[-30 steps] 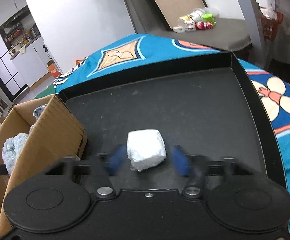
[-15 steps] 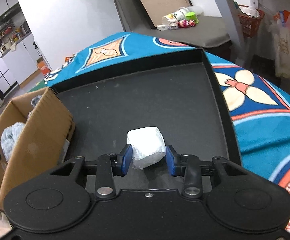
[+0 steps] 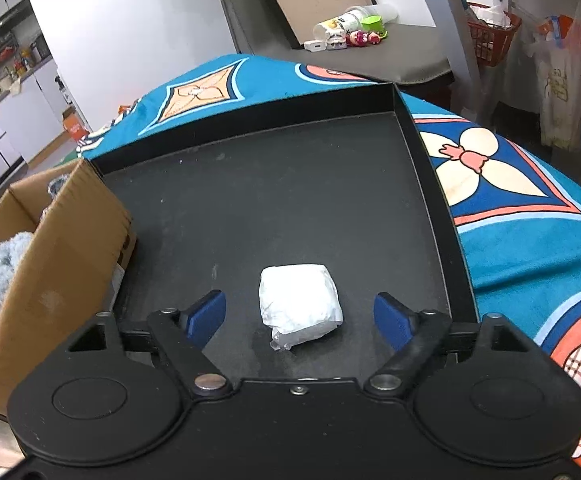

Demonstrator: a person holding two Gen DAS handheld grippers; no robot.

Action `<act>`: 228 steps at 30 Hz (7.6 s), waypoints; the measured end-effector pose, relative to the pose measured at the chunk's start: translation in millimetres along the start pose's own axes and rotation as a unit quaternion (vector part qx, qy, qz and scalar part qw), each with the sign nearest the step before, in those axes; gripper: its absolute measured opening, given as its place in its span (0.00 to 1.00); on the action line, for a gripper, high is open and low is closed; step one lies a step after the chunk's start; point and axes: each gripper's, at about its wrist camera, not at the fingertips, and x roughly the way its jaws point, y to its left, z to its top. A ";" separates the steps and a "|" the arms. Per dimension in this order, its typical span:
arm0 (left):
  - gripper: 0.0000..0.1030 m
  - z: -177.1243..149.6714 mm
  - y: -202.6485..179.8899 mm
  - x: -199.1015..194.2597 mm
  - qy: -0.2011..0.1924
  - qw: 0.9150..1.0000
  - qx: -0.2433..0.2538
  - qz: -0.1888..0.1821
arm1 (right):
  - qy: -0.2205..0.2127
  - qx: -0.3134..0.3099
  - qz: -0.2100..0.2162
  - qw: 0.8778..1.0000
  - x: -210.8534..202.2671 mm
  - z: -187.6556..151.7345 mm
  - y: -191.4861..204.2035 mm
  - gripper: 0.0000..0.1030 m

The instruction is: Organize soft objects

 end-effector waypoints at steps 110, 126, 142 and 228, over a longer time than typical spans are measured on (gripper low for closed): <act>0.10 -40.8 47.3 6.1 -0.042 0.976 -0.146 -0.159 | -0.022 -0.146 0.096 0.984 -81.3 33.4 168.5 0.59; 0.10 -29.8 48.4 6.8 -0.038 0.978 -0.136 -0.152 | -0.049 -0.087 0.058 0.993 -120.5 28.3 108.5 0.70; 0.51 -23.5 50.3 -58.6 -0.047 0.984 -0.121 -0.123 | -0.067 -0.016 0.067 0.995 -160.5 25.2 63.3 0.97; 0.99 -123.9 68.7 -299.6 -0.198 0.960 -0.141 -0.136 | -0.129 -0.073 0.060 0.987 -322.8 -23.2 66.3 1.00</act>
